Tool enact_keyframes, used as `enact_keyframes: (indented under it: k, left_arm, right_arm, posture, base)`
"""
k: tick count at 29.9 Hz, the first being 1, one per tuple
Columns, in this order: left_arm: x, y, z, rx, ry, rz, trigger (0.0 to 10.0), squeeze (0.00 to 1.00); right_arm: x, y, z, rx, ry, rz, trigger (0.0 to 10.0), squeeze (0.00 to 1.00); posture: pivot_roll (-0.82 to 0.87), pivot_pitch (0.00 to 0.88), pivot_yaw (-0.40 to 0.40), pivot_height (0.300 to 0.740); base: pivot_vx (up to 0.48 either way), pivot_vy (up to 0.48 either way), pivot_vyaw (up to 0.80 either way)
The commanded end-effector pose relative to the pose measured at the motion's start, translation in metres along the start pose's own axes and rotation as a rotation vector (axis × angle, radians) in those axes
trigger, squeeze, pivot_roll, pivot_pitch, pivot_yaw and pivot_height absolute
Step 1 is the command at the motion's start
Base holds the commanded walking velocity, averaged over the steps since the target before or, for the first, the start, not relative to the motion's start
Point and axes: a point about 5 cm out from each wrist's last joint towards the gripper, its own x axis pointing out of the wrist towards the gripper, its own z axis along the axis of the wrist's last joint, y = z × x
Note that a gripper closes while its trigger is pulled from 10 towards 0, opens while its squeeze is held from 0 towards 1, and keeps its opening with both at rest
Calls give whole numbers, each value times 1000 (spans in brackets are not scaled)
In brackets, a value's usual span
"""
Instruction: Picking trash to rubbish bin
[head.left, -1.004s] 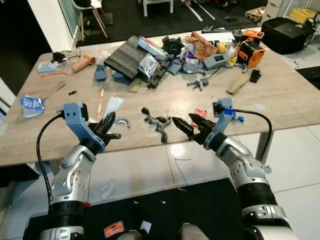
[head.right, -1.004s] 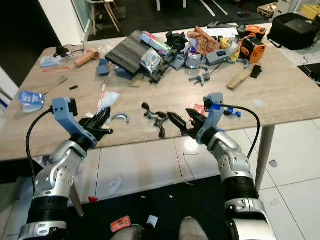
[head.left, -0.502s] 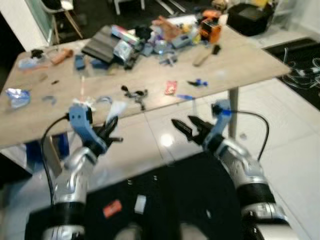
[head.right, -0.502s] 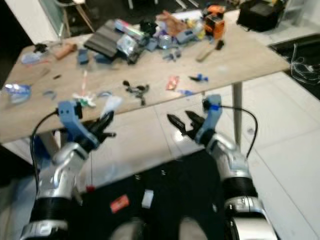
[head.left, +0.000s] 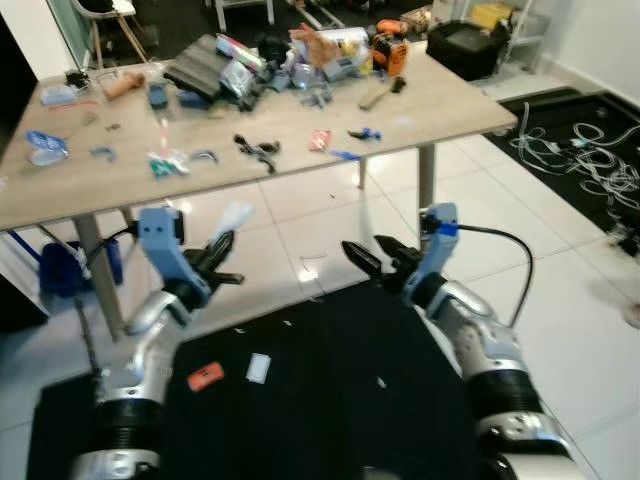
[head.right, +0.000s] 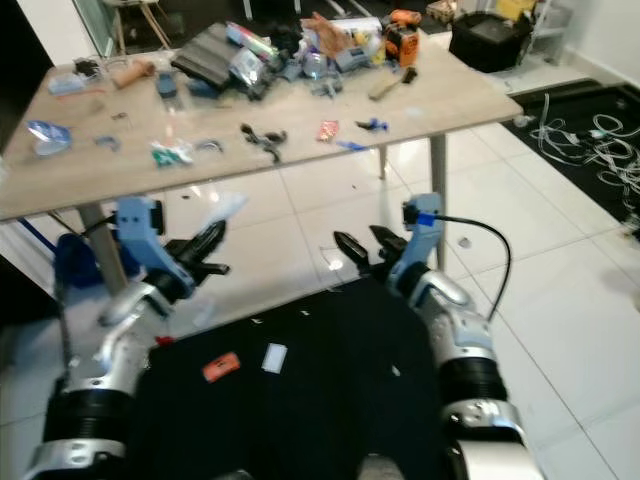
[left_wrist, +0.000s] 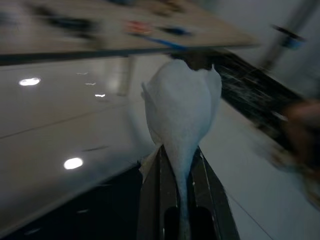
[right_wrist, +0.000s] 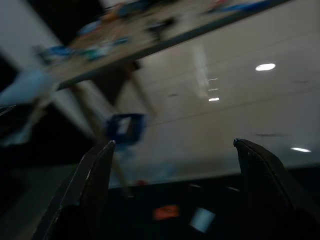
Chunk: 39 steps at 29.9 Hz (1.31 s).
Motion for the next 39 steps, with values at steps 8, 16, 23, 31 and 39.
enact_keyframes:
  k: [8, 16, 23, 31, 39]
  left_arm:
    - [1, 0, 1, 28, 6, -3, 10000, 0]
    - [2, 0, 0, 41, 14, -5, 10000, 0]
    - [2, -1, -1, 55, 24, -6, 10000, 0]
    - [3, -2, -1, 62, 20, 3, 10000, 0]
    - [5, -2, -1, 57, 11, 12, 10000, 0]
  right_arm:
    - [3, 2, 0, 0, 0, 0, 10000, 0]
    - [4, 2, 0, 0, 0, -2, 10000, 0]
    - [3, 1, 0, -1, -1, -7, 10000, 0]
    - [2, -2, 1, -7, 1, -25, 10000, 0]
    - [4, -3, 1, -40, 22, -29, 10000, 0]
  posture:
    - [-133, 0, 40, 740]
    - [-132, 0, 40, 740]
    - [-133, 0, 39, 740]
    - [-141, 0, 37, 740]
    - [-163, 0, 26, 740]
  base:
    - [0, 0, -788]
    - [0, 0, -788]
    - [0, 0, -788]
    - [0, 0, -788]
    - [0, 0, -788]
